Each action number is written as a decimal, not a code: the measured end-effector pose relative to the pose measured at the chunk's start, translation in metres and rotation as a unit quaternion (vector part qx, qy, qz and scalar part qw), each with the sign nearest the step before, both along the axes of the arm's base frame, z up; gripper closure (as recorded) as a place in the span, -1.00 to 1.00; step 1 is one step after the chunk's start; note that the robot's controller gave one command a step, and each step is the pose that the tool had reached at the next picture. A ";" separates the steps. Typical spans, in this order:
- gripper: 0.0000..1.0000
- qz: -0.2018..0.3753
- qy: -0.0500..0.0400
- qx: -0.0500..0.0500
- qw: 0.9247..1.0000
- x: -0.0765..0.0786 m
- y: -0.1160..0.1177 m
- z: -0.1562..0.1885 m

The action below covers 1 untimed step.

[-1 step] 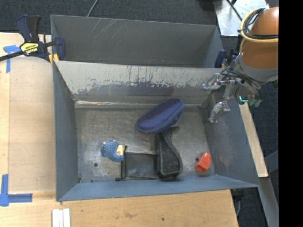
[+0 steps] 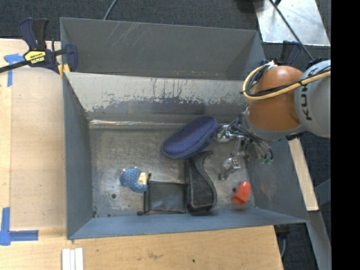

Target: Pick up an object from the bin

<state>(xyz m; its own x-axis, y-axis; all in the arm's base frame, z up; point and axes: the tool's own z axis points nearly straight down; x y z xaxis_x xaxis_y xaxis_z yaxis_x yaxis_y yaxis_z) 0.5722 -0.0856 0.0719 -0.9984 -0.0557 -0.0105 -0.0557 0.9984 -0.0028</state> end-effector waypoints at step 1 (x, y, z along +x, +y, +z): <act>-1.00 0.068 -0.003 -0.002 0.998 -0.011 0.089 0.004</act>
Offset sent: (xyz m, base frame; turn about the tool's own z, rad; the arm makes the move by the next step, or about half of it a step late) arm -0.0166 0.0903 -0.0019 -0.1336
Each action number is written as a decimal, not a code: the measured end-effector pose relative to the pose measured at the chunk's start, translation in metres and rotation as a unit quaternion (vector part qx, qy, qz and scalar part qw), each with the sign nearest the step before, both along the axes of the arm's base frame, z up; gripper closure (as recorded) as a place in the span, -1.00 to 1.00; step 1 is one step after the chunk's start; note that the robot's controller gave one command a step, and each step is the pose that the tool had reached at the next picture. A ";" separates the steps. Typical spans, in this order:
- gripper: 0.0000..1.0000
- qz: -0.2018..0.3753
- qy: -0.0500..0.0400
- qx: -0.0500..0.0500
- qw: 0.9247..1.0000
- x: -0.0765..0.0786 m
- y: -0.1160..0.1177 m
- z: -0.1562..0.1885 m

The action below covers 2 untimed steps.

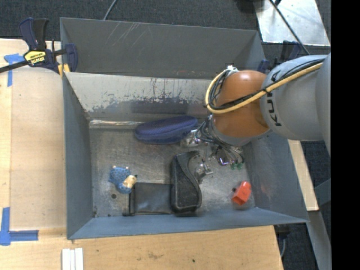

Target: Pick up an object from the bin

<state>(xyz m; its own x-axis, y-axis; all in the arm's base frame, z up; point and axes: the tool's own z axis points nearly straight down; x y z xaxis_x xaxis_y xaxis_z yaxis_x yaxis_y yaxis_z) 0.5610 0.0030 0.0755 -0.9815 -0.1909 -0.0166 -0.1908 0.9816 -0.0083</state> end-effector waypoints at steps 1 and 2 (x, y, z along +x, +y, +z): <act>1.00 -0.002 -0.010 0.002 1.000 0.005 0.001 0.003; 1.00 0.008 0.005 0.003 1.000 -0.013 0.042 0.132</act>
Offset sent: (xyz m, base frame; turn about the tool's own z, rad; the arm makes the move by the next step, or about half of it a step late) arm 0.0000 0.0000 0.0000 0.0000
